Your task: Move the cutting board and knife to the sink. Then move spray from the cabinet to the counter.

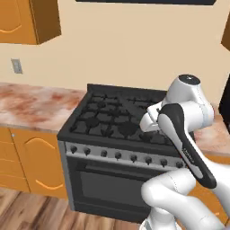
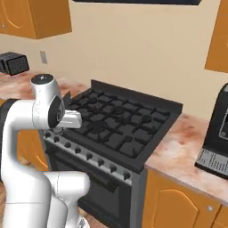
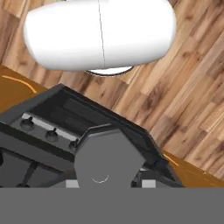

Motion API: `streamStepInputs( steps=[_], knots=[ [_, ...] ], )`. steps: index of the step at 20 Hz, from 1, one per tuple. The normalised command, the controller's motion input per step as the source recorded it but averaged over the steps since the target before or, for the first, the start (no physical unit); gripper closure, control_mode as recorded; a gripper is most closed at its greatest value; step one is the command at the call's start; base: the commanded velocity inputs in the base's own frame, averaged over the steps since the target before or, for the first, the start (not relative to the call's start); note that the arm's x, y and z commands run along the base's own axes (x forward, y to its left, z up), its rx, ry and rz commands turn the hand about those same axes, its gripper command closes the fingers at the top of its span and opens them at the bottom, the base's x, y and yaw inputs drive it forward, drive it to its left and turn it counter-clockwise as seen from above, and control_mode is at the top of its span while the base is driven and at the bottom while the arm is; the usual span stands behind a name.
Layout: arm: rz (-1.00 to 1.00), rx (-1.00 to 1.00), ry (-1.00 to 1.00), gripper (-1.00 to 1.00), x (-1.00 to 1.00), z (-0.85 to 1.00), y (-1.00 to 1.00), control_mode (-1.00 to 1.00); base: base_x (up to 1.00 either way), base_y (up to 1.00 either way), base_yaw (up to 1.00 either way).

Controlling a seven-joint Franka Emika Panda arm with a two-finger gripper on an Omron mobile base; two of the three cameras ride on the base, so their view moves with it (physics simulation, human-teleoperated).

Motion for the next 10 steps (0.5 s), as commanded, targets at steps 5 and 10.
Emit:
streamStepInputs(
  steps=[5, 10],
  knots=[
    [0.0, 0.0, 0.0, 1.0, 0.0, 0.0, 0.0, 1.0, 0.0, 0.55, 0.93],
    [0.0, 0.0, 0.0, 1.0, 0.0, 0.0, 0.0, 1.0, 0.32, 0.47, 0.8]
  ],
)
